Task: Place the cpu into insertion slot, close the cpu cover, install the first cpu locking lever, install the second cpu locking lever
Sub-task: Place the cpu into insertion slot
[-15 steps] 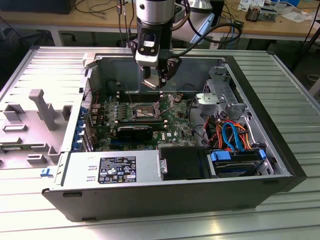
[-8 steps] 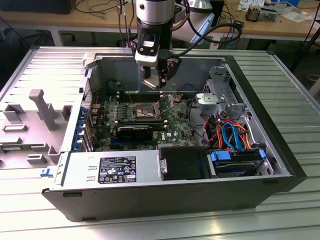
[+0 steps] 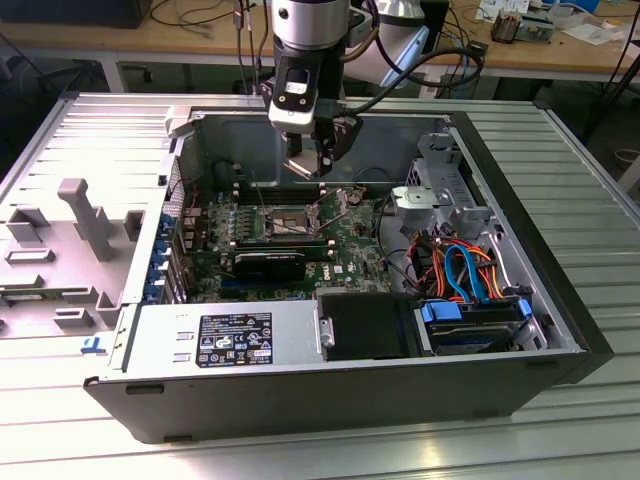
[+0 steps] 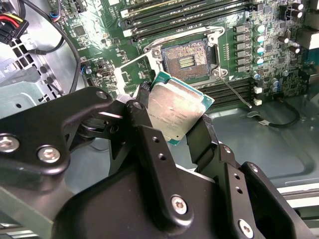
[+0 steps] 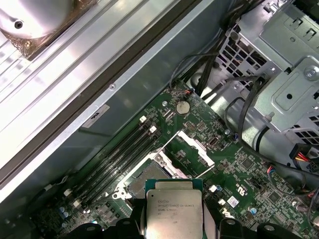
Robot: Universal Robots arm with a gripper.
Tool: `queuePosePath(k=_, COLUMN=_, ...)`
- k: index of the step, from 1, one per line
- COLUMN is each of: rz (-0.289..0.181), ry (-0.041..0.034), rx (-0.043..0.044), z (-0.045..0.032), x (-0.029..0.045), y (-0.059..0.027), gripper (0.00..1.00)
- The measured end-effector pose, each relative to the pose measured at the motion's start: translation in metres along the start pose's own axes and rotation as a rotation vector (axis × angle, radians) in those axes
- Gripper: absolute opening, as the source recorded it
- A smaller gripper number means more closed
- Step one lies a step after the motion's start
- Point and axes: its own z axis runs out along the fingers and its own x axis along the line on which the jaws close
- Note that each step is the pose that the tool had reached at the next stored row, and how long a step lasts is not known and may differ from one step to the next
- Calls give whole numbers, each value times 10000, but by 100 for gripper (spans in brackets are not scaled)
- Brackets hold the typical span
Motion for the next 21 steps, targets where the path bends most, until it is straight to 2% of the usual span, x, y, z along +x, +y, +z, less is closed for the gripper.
queuePosePath(k=21, rz=415, ry=-37, rx=-8, z=5, x=0, y=0, gripper=55)
